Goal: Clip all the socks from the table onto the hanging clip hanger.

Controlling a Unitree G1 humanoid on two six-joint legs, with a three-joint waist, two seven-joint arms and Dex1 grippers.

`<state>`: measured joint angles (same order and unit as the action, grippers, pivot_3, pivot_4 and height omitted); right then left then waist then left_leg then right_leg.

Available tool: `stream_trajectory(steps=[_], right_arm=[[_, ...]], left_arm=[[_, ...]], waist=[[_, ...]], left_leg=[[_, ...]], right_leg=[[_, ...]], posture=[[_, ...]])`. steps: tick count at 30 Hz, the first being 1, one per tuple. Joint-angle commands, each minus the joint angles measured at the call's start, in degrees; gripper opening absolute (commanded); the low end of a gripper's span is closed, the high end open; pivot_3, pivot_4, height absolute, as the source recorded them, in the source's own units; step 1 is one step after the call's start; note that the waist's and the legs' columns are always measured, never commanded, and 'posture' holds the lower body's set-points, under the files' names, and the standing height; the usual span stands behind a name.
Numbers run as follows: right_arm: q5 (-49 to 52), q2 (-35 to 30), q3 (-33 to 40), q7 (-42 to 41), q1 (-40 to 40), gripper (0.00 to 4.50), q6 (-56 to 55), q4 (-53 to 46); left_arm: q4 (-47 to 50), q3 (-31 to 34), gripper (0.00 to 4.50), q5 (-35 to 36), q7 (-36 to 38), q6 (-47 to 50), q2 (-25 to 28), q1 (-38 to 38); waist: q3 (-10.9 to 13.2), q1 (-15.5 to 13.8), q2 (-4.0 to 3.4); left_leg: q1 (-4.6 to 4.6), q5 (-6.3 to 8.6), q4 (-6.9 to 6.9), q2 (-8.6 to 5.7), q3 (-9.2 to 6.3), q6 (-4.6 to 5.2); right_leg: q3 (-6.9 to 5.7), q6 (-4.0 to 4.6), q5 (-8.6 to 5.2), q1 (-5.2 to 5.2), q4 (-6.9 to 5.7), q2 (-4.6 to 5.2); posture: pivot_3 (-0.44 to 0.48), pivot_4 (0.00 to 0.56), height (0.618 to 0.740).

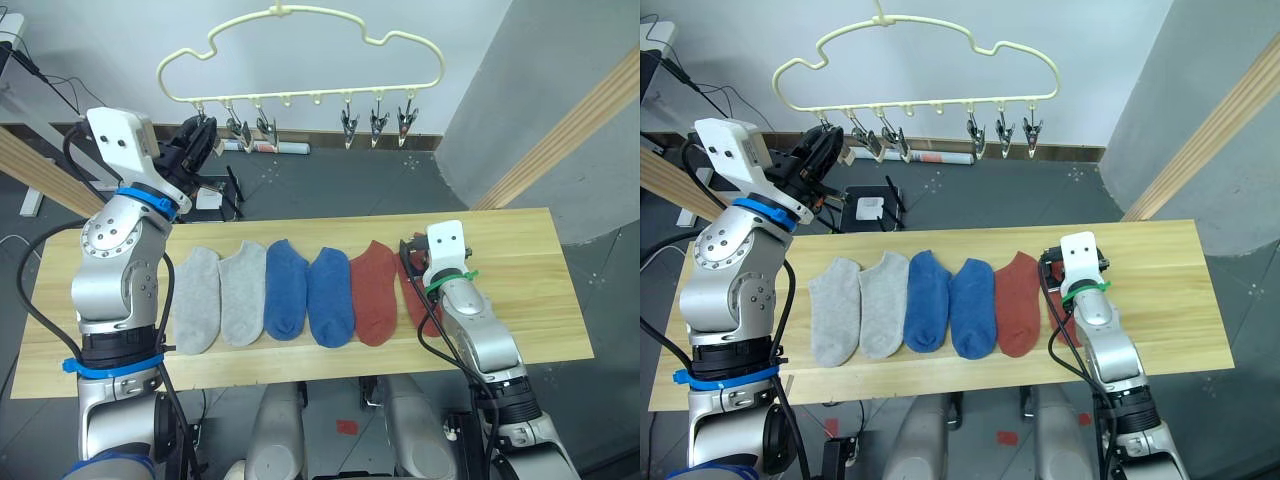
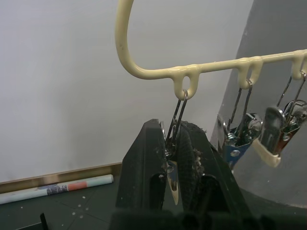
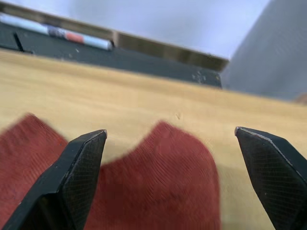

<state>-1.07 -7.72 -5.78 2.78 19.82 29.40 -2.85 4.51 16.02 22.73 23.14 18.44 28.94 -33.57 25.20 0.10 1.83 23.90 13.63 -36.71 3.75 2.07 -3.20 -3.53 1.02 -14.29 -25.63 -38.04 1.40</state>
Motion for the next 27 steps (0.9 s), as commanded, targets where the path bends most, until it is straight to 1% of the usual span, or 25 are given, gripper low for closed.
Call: stream_trajectory(steps=[1,5,8,10,13,18,19,20,23,27], right_arm=[[0.04,1.84,0.61,0.05,-0.35,4.50,1.55,0.26],[1.41,4.46,3.23,0.96,0.36,4.50,3.22,1.01],[2.42,6.92,5.84,2.02,0.37,3.90,5.83,0.44],[2.83,8.11,6.22,2.09,0.02,3.21,7.70,-0.72],[2.00,8.34,4.57,1.20,-0.93,2.16,8.47,-2.12],[0.37,6.58,0.98,-1.34,-1.17,0.32,6.13,-3.65],[0.04,6.23,0.16,-1.96,-1.01,0.09,5.65,-4.12],[0.47,6.04,-0.74,-3.32,-0.62,0.01,5.24,-5.09],[0.20,3.84,-7.56,-11.22,2.63,0.00,0.18,-8.87],[0.90,5.08,-12.70,-17.21,8.40,0.00,-4.00,-8.59]], left_arm=[[2.83,1.18,0.16,0.41,-0.18,-0.90,0.35,0.64],[3.21,1.18,0.16,0.36,-0.14,-0.86,0.50,0.93],[3.35,1.26,0.16,0.43,0.02,-0.70,0.72,1.10],[3.33,1.40,0.16,0.49,0.04,-0.58,0.84,1.16],[3.38,1.52,0.16,0.76,0.11,-0.23,0.93,1.13],[3.65,1.77,0.16,1.28,1.05,0.87,2.13,1.43],[3.62,1.95,0.16,1.50,1.24,1.12,2.49,1.52],[3.79,2.04,0.16,1.90,1.82,1.62,3.12,1.63],[4.61,2.45,0.16,5.25,4.41,5.66,5.43,1.49],[3.82,3.41,0.16,9.50,5.99,12.08,8.23,-0.75]], waist=[[0.00,0.00,0.00],[0.00,-0.02,0.00],[0.00,-0.05,0.00],[0.00,-0.05,0.00],[0.00,-0.04,0.00],[0.00,0.06,0.00],[0.00,0.08,0.00],[0.00,0.07,0.00],[0.01,0.16,-0.01],[0.01,0.11,-0.01]], left_leg=[[0.00,0.00,0.01,0.00,0.00,0.00],[0.01,0.00,0.01,-0.01,0.01,0.00],[0.01,0.00,0.02,0.00,-0.01,0.00],[0.01,0.00,0.02,0.00,-0.02,0.00],[0.01,0.00,0.02,-0.01,-0.02,0.00],[0.00,0.00,0.02,0.00,-0.01,0.00],[0.01,0.00,0.02,0.00,-0.01,0.00],[0.01,0.00,0.03,0.00,0.00,0.00],[0.06,0.00,0.07,0.00,0.02,-0.01],[0.11,-0.08,0.09,-0.04,0.01,-0.14]], right_leg=[[-0.01,0.00,0.00,0.00,0.00,0.00],[0.01,0.00,0.00,-0.01,0.01,0.00],[-0.01,0.00,0.00,-0.01,0.00,0.00],[-0.01,0.00,0.00,-0.01,0.00,0.00],[0.00,0.00,0.00,-0.01,0.01,0.00],[0.00,0.00,0.00,-0.01,0.01,0.00],[0.01,0.00,0.00,-0.01,0.01,0.00],[0.01,0.00,0.00,-0.03,0.00,0.00],[0.06,-0.01,0.00,-0.15,-0.02,-0.02],[0.05,-0.01,-0.01,-0.24,-0.05,-0.15]], posture=[[-0.018,0.500,0.740],[-0.016,0.496,0.740],[-0.016,0.496,0.740],[-0.016,0.493,0.740],[-0.015,0.489,0.740],[-0.006,0.485,0.740],[-0.002,0.484,0.740],[-0.002,0.484,0.740],[0.017,0.484,0.740],[0.030,0.479,0.740]])
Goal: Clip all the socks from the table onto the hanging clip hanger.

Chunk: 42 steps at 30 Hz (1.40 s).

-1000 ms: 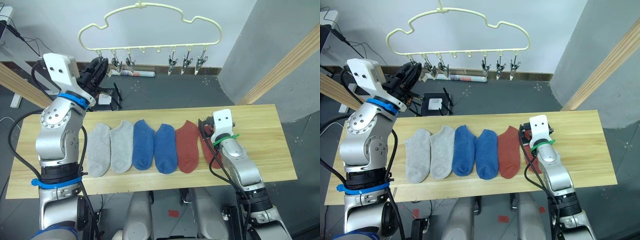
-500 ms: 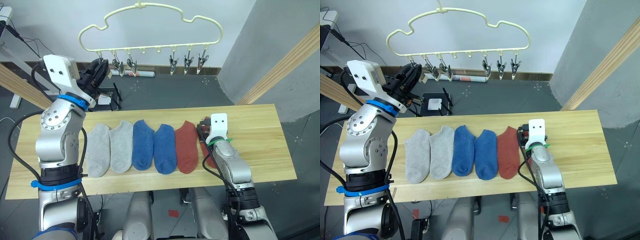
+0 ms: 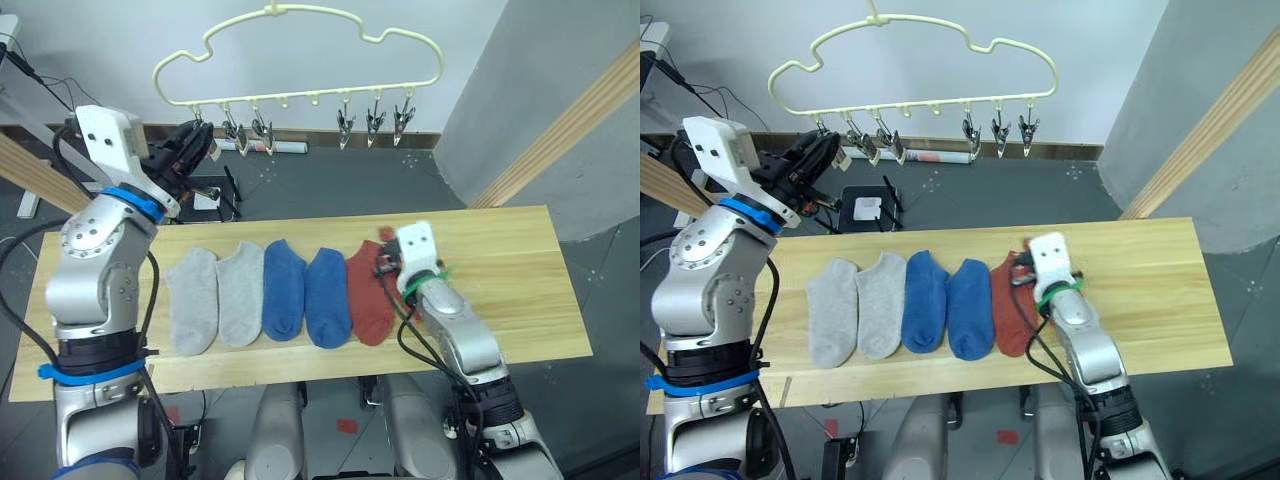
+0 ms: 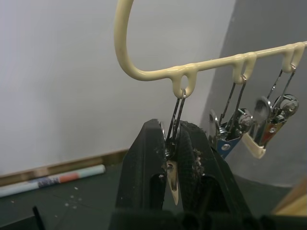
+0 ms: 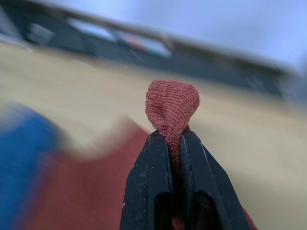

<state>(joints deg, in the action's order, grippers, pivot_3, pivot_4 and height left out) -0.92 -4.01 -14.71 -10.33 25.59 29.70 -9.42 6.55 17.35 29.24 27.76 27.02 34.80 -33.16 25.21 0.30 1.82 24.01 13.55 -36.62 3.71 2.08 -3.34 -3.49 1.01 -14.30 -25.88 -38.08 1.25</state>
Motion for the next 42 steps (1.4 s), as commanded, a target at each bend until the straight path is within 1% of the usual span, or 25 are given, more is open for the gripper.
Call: stream_trajectory(steps=[1,3,8,14,18,26,29,37,42], right_arm=[[0.81,2.20,-4.33,-4.79,4.24,0.00,-5.76,-0.95],[0.39,3.34,-5.59,-6.58,7.50,0.00,-8.61,2.28],[0.16,8.26,-5.58,-7.39,15.03,0.00,-15.15,14.93],[-0.65,12.68,-5.49,-7.92,21.07,0.00,-22.50,27.33],[-0.28,14.97,-4.61,-7.72,24.47,0.00,-26.79,32.57],[1.94,18.15,-3.07,-7.90,29.38,0.00,-33.42,39.55],[3.02,19.05,-2.77,-9.14,30.38,0.00,-35.50,41.30],[6.16,21.46,-2.38,-11.72,33.34,0.00,-37.04,45.56],[6.23,22.12,-2.86,-11.42,33.94,0.00,-38.22,46.27]], left_arm=[[1.93,2.26,0.16,3.64,1.99,4.65,3.24,-1.41],[2.20,2.73,0.16,5.22,2.64,7.18,4.70,-1.95],[2.19,4.44,0.16,9.62,0.61,13.63,5.26,-4.31],[1.16,6.35,0.16,13.73,-1.43,19.64,4.97,-6.36],[0.91,7.04,0.16,15.07,-2.27,21.91,5.00,-6.73],[0.46,7.82,0.16,17.43,-3.98,24.72,4.78,-7.69],[0.61,7.91,0.16,17.88,-4.31,25.03,4.62,-7.81],[1.82,8.58,0.16,19.94,-6.58,25.74,3.07,-7.18],[3.27,9.17,0.16,22.00,-8.28,26.88,1.91,-6.69]], waist=[[0.00,-0.14,0.00],[0.00,-0.21,0.00],[0.00,-0.43,0.00],[0.00,-0.69,0.00],[0.00,-0.75,0.00],[0.00,-0.73,0.00],[-0.01,-0.74,0.01],[-0.01,-0.73,0.01],[-0.01,-0.80,0.01]], left_leg=[[0.02,-0.02,0.00,0.00,-0.04,-0.03],[0.03,-0.04,0.06,0.01,-0.07,-0.07],[0.06,-0.05,0.08,0.07,-0.10,-0.08],[0.16,-0.05,-0.04,0.08,-0.19,-0.08],[0.17,-0.05,-0.07,0.07,-0.20,-0.08],[0.19,-0.06,-0.14,0.08,-0.23,-0.09],[0.21,-0.06,-0.17,0.08,-0.23,-0.09],[0.22,-0.06,-0.23,0.08,-0.23,-0.09],[0.21,-0.06,-0.30,0.06,-0.26,-0.09]], right_leg=[[-0.07,0.00,0.00,0.00,0.00,-0.04],[-0.12,0.00,0.00,-0.03,0.00,-0.08],[-0.14,0.00,0.00,-0.03,0.01,0.07],[-0.27,0.02,0.01,-0.03,-0.02,0.08],[-0.28,0.03,0.01,-0.02,-0.05,0.10],[-0.31,0.06,0.03,-0.02,-0.11,0.10],[-0.32,0.30,0.18,-0.02,-0.11,0.10],[-0.33,0.35,0.20,-0.02,-0.17,0.10],[-0.33,0.35,0.20,-0.02,-0.36,0.16]], posture=[[0.030,0.478,0.740],[0.031,0.477,0.740],[0.045,0.472,0.740],[0.045,0.465,0.740],[0.039,0.460,0.740],[0.041,0.452,0.740],[0.042,0.451,0.740],[0.045,0.446,0.740],[0.050,0.445,0.740]])
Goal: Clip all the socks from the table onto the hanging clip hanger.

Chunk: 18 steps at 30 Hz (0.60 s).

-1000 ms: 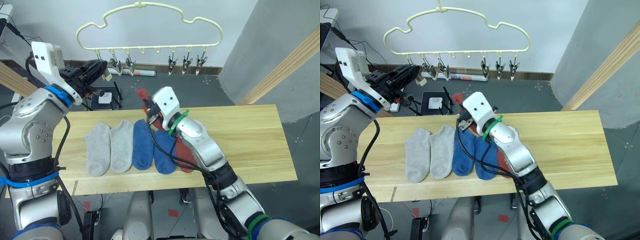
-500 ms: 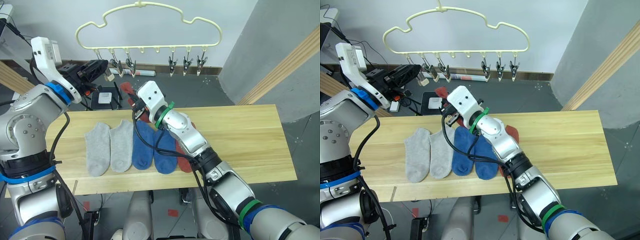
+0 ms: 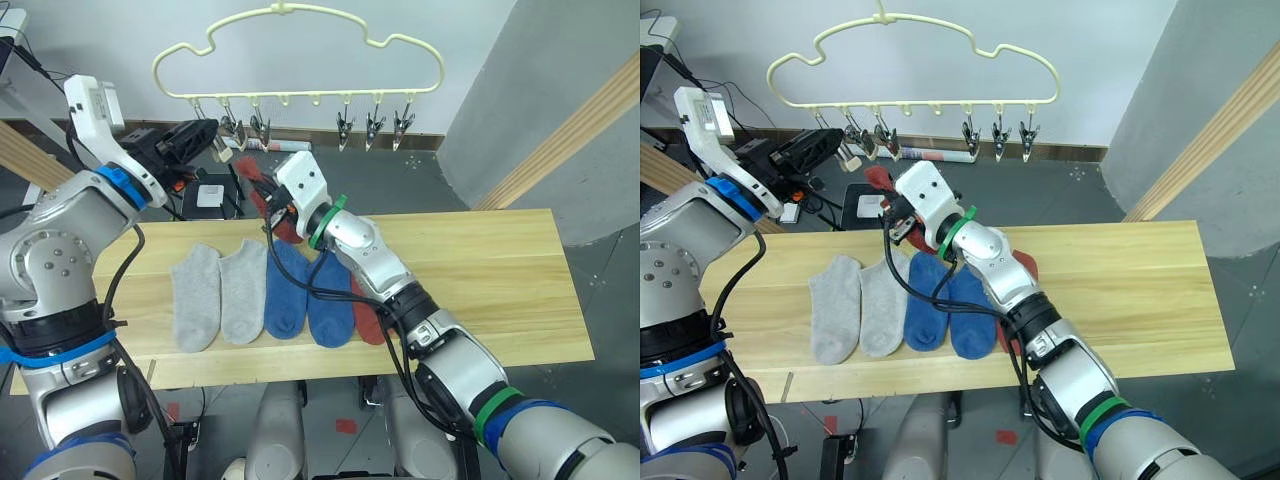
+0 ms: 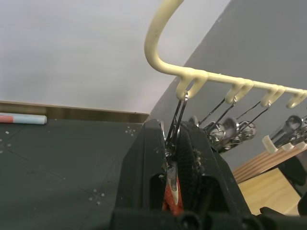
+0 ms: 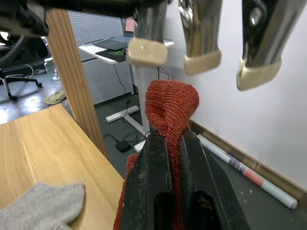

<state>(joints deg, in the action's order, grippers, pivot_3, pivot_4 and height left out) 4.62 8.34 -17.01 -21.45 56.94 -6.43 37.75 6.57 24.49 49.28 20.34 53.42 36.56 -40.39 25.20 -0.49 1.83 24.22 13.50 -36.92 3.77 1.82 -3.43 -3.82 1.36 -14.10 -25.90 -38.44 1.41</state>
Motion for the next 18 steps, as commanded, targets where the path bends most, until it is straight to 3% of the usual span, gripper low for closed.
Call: stream_trajectory(steps=[1,18], right_arm=[[0.76,9.77,-0.77,-0.28,2.14,0.00,-2.39,-1.32],[1.79,9.05,-2.62,0.32,-0.21,0.00,-4.03,-3.61]], left_arm=[[3.56,2.15,0.16,2.19,-1.20,0.60,0.06,0.74],[5.86,1.84,0.16,4.62,-5.19,0.64,-2.68,2.35]], waist=[[0.00,-0.01,0.00],[0.00,-0.09,0.01]], left_leg=[[0.00,0.00,-0.01,-0.01,0.00,0.00],[-0.01,-0.05,-0.06,0.00,0.00,-0.07]], right_leg=[[0.00,0.00,0.00,-0.01,-0.04,0.01],[0.02,0.00,0.00,-0.11,-0.27,0.02]], posture=[[0.050,0.445,0.740],[0.047,0.443,0.740]])
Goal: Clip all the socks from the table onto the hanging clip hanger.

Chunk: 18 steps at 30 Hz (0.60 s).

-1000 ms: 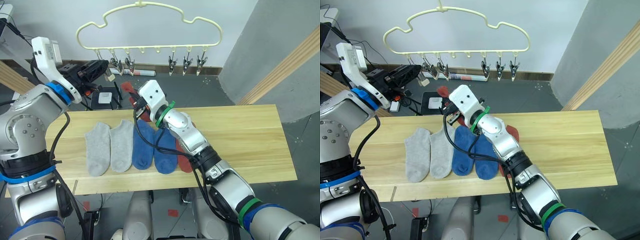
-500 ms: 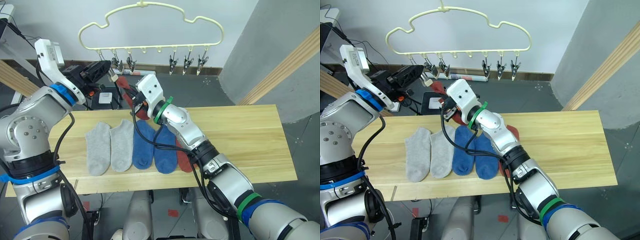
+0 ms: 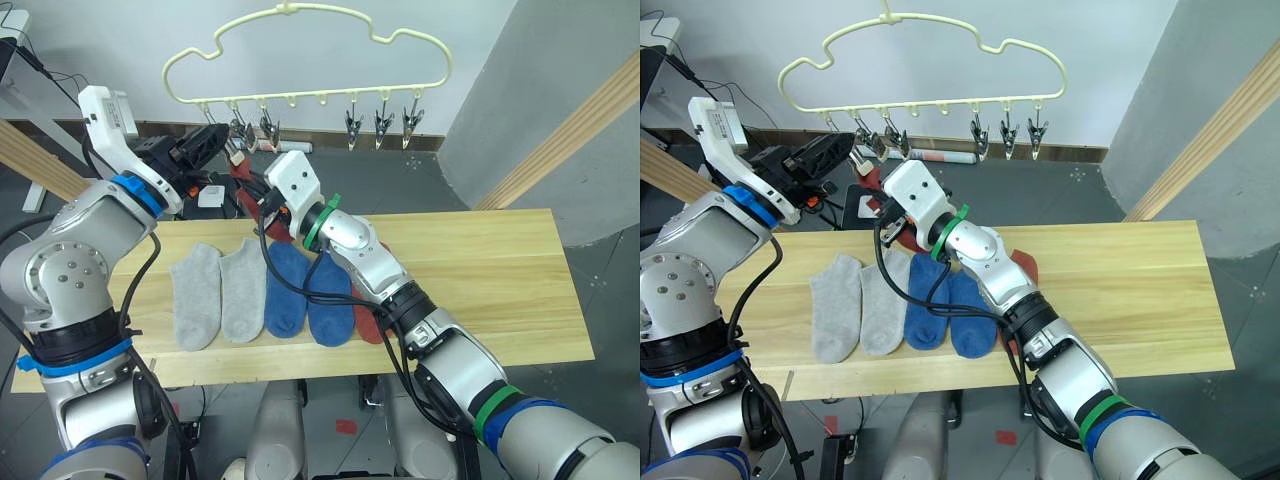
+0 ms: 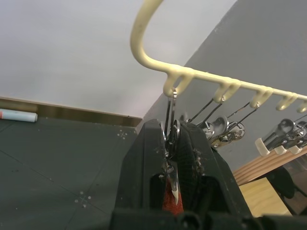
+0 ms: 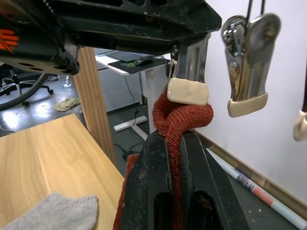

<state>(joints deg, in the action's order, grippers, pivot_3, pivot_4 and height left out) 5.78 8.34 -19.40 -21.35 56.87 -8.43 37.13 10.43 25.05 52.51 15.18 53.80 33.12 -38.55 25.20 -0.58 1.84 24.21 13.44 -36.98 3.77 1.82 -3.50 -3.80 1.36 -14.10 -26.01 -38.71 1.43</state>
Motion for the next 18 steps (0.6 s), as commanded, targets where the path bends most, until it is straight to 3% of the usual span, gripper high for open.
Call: stream_trajectory(steps=[1,8,15,16,18], right_arm=[[0.70,9.07,-0.13,0.32,-0.03,0.00,-2.25,-2.84],[0.71,9.37,-0.16,0.50,0.47,0.00,-2.27,-2.38],[0.95,9.58,-0.35,0.21,0.23,0.00,-2.63,-2.35],[1.20,9.64,-0.24,0.07,0.17,0.00,-2.41,-2.32],[1.10,9.58,-0.12,0.47,0.25,0.65,-1.45,-1.97]], left_arm=[[2.03,1.29,0.16,1.63,-0.15,0.49,0.80,0.64],[2.36,1.14,0.16,1.94,-0.55,1.09,1.65,1.44],[3.83,0.04,2.25,1.33,2.17,0.26,3.96,3.05],[4.05,-0.05,2.25,1.23,2.57,0.09,4.34,3.37],[4.27,-0.58,2.27,0.23,3.34,-0.76,5.24,3.88]], waist=[[0.00,0.00,0.00],[0.00,0.00,0.00],[0.00,0.01,0.01],[0.00,-0.01,0.01],[-0.01,-0.08,0.01]], left_leg=[[0.00,0.00,0.00,0.00,0.00,0.00],[0.00,0.00,0.00,0.00,0.00,0.00],[0.00,0.00,0.00,0.00,0.00,0.00],[0.00,0.00,0.00,0.01,0.00,-0.01],[0.00,-0.01,0.00,0.01,-0.01,-0.01]], right_leg=[[0.00,0.00,0.00,0.00,0.00,0.00],[0.00,0.00,0.00,0.00,-0.01,0.00],[0.00,0.00,0.00,-0.01,-0.02,0.00],[-0.01,0.00,0.00,-0.02,-0.02,0.00],[-0.01,0.00,0.00,-0.02,-0.03,0.00]], posture=[[0.047,0.443,0.740],[0.051,0.442,0.740],[0.062,0.439,0.740],[0.063,0.440,0.740],[0.067,0.441,0.740]])
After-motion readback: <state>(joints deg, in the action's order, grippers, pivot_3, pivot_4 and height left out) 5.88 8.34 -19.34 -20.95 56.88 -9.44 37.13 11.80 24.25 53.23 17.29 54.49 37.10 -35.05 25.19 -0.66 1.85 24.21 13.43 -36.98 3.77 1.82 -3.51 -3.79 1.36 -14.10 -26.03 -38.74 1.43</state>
